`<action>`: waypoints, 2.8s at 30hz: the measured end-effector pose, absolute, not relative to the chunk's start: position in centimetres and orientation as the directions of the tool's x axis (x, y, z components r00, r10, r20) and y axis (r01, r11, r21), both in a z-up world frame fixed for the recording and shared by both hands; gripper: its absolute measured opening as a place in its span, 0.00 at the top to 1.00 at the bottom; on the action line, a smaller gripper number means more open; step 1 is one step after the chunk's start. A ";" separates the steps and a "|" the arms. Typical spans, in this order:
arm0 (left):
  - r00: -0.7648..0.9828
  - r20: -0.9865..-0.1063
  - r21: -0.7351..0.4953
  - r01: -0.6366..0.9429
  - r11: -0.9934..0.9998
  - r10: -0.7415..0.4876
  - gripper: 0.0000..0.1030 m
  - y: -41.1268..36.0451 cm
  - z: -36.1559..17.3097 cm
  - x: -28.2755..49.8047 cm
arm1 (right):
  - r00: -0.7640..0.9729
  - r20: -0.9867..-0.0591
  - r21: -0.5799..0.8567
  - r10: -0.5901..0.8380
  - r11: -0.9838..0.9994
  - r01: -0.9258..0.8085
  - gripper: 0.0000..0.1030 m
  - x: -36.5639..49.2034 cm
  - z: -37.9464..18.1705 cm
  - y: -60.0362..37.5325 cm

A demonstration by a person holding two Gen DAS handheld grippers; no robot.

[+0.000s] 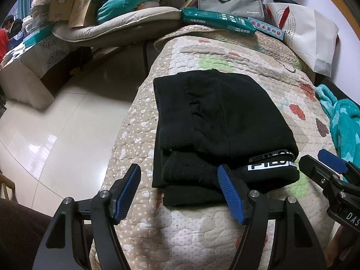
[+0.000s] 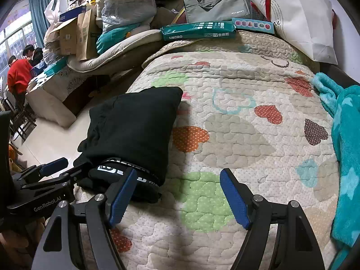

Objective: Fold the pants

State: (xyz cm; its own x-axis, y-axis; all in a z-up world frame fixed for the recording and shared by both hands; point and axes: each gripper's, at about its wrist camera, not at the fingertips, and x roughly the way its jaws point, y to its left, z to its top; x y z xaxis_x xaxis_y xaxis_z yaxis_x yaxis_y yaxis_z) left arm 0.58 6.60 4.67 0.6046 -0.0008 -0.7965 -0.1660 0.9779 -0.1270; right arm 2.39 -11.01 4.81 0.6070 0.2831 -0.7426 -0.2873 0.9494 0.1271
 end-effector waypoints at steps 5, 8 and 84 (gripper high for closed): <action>0.605 -0.797 -0.127 -0.166 0.978 -0.001 0.32 6.6 4.7 0.6 | 0.607 -0.743 0.127 0.282 0.950 -0.287 0.21 2.4 4.8 -11.0; 0.604 -0.797 -0.128 -0.166 0.978 -0.002 0.32 6.7 4.7 0.6 | 0.608 -0.743 0.126 0.281 0.950 -0.285 0.21 2.3 4.9 -10.9; 0.549 -0.835 -0.171 -0.313 0.934 0.031 0.29 9.2 8.5 3.3 | 0.516 -0.645 0.589 0.564 0.797 -0.135 0.17 14.2 2.3 -15.1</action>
